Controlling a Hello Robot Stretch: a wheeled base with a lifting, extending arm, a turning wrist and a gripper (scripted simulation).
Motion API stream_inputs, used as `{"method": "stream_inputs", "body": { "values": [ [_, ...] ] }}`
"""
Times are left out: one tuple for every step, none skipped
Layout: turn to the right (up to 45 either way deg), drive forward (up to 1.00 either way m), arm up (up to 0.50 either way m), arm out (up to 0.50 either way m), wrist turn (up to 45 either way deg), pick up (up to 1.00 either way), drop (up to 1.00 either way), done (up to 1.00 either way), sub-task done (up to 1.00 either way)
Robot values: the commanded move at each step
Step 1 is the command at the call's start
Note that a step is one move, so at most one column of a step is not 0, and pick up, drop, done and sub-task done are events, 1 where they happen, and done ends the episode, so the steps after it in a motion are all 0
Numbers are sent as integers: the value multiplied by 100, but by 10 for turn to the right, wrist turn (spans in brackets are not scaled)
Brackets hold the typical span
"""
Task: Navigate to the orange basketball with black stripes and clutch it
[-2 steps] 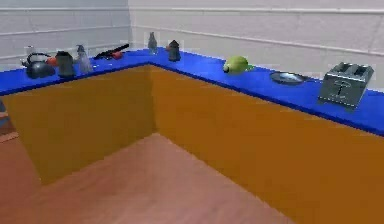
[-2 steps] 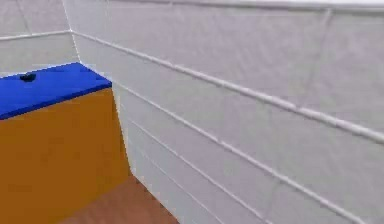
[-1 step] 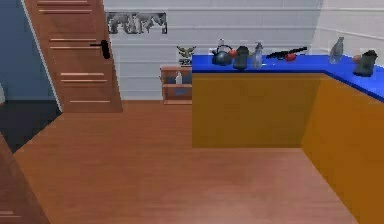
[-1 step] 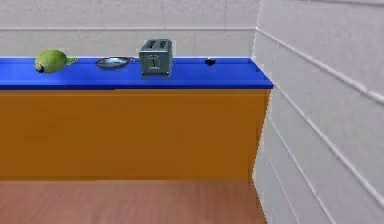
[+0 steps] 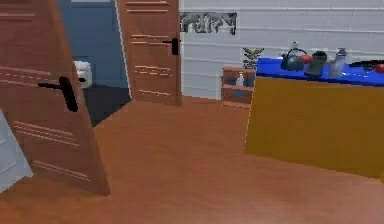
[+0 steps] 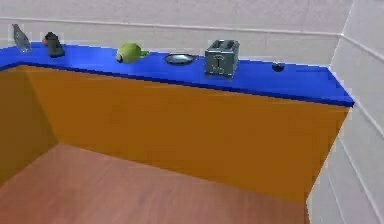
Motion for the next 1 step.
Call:
{"method": "stream_inputs", "body": {
  "values": [
    [0,100,0,0,0,0,0,0,0]
  ]
}}
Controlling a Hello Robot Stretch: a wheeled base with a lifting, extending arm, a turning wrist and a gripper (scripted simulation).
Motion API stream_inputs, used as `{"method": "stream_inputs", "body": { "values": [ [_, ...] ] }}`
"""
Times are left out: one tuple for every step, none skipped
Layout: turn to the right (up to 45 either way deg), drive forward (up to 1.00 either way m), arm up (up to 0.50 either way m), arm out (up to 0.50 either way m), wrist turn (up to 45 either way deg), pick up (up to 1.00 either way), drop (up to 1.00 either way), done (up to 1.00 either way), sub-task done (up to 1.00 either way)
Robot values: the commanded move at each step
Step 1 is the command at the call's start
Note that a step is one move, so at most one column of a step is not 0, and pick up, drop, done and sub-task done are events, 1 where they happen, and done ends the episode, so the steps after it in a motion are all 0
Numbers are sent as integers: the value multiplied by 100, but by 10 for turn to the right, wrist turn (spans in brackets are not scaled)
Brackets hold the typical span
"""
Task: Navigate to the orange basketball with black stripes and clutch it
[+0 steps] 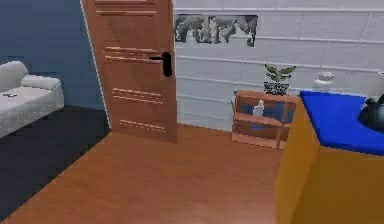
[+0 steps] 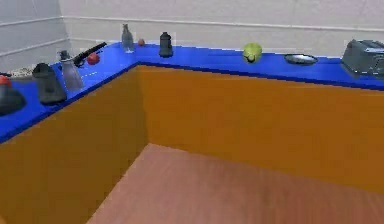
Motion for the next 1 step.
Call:
{"method": "stream_inputs", "body": {
  "values": [
    [-90,0,0,0,0,0,0,0,0]
  ]
}}
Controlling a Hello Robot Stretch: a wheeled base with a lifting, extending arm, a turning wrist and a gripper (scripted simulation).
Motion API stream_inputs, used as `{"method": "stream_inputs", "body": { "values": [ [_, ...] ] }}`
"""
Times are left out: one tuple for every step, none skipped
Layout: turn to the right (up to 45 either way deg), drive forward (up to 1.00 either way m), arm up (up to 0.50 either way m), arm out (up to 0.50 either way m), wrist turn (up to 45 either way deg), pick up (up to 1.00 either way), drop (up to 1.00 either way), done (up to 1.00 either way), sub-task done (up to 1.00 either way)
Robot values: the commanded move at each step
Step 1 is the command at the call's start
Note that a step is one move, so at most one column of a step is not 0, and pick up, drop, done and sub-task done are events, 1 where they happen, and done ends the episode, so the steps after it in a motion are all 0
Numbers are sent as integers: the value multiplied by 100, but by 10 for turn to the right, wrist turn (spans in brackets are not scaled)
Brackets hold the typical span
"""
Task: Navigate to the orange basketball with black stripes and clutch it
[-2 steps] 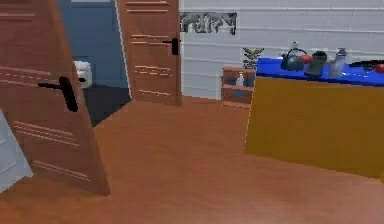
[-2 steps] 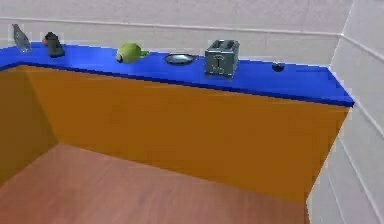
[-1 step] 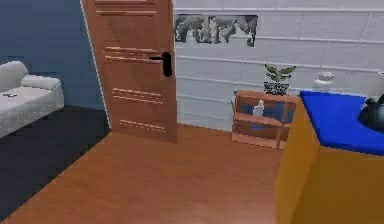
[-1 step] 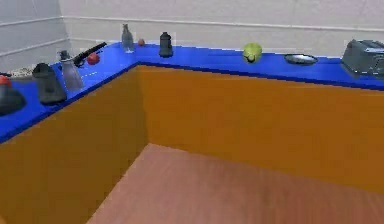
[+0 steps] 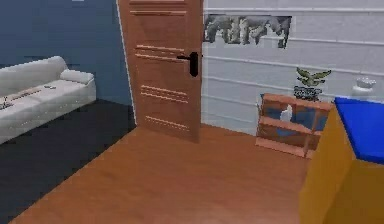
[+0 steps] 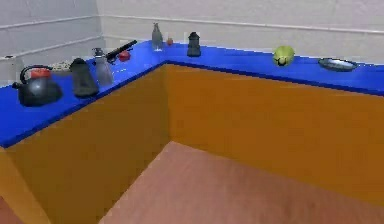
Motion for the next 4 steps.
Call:
{"method": "stream_inputs", "body": {
  "values": [
    [0,40,0,0,0,0,0,0,0],
    [-30,0,0,0,0,0,0,0,0],
    [450,0,0,0,0,0,0,0,0],
    [450,0,0,0,0,0,0,0,0]
  ]
}}
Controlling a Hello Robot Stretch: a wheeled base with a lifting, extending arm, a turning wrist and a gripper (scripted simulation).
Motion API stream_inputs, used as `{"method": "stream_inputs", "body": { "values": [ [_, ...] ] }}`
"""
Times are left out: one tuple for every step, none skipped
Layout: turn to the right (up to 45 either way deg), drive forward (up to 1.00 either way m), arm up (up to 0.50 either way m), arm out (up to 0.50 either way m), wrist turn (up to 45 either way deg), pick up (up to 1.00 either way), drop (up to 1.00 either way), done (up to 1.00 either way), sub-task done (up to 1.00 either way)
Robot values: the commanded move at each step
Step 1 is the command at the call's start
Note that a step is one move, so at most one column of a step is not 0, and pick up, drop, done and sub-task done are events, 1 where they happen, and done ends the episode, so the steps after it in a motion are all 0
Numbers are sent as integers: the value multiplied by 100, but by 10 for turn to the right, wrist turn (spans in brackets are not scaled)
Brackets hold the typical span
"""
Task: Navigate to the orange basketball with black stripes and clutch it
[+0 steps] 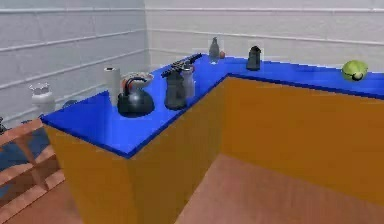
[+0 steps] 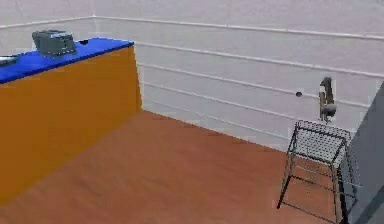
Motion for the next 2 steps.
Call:
{"method": "stream_inputs", "body": {
  "values": [
    [450,0,0,0,0,0,0,0,0],
    [270,0,0,0,0,0,0,0,0]
  ]
}}
